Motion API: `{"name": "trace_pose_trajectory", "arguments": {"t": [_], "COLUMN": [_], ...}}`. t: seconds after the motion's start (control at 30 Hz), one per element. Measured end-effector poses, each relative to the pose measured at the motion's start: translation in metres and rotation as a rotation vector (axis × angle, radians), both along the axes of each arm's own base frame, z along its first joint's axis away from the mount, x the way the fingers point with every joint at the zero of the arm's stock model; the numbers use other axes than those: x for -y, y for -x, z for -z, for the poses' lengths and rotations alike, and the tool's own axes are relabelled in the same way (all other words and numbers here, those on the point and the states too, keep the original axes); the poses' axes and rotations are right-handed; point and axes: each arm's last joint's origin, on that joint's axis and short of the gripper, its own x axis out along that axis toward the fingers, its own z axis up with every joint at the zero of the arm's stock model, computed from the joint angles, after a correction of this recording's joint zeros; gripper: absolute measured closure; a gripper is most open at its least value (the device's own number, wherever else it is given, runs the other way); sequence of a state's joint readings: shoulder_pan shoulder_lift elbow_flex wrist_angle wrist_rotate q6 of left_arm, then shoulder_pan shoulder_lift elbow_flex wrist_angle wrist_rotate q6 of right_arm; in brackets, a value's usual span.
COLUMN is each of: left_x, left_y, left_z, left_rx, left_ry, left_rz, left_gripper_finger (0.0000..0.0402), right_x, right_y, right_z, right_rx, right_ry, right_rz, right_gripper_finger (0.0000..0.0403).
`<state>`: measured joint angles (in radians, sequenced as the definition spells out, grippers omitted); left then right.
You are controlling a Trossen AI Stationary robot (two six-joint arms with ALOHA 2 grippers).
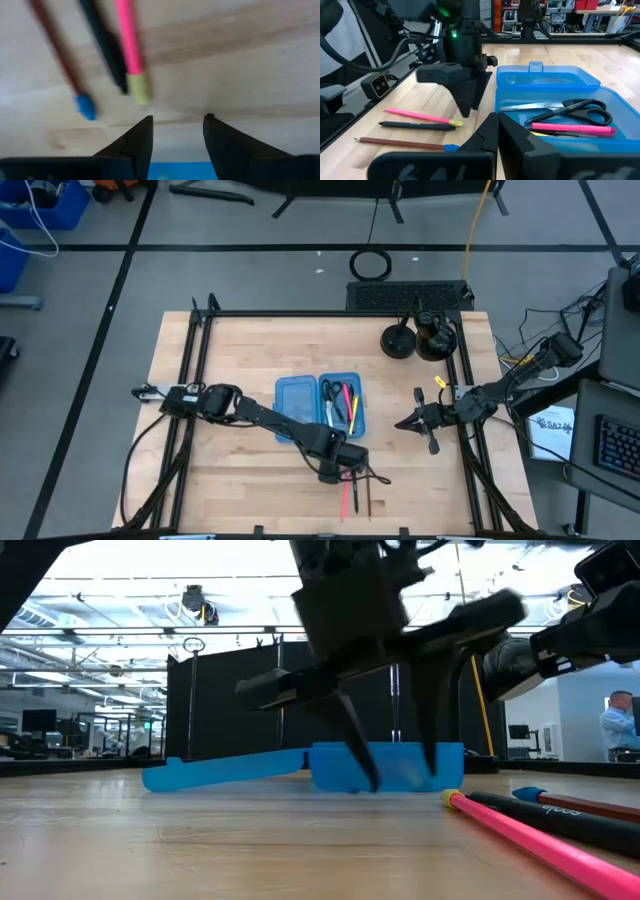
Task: Pick & place school supplies into a supply box
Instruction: Put the pink pencil into the blue supply box
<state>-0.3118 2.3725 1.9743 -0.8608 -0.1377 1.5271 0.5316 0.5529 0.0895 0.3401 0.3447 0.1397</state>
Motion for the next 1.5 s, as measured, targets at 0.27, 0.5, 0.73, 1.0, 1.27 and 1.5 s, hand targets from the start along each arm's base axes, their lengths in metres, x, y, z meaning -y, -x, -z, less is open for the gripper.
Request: {"name": "trace_pose_trajectory", "arguments": {"t": [0.27, 0.5, 0.73, 1.0, 1.27, 1.5], "left_x": [0.002, 0.015, 0.018, 0.013, 0.001, -0.003], "left_y": [-0.004, -0.004, -0.005, -0.008, -0.013, -0.012], "left_z": [-0.002, -0.004, -0.004, -0.005, -0.006, 0.004], "left_rx": [0.041, 0.070, 0.076, 0.082, 0.081, 0.075], "left_ry": [0.024, 0.053, 0.096, 0.168, 0.203, 0.213], "left_rz": [0.081, 0.166, 0.170, 0.148, 0.098, 0.113], "left_gripper_finger": [0.0240, 0.0240, 0.0240, 0.0241, 0.0241, 0.0241], "right_x": [0.000, 0.000, 0.000, 0.000, 0.000, 0.000], "right_y": [0.000, 0.001, 0.001, 0.001, 0.001, 0.001], "right_z": [0.001, 0.003, 0.003, 0.003, 0.003, 0.003], "right_rx": [-0.014, -0.039, -0.040, -0.043, -0.044, -0.044], "right_ry": [-0.004, -0.039, -0.048, -0.066, -0.070, -0.069], "right_rz": [0.001, 0.007, 0.008, 0.011, 0.011, 0.011], "right_gripper_finger": [0.0403, 0.0403, 0.0403, 0.0403, 0.0403, 0.0403]}}
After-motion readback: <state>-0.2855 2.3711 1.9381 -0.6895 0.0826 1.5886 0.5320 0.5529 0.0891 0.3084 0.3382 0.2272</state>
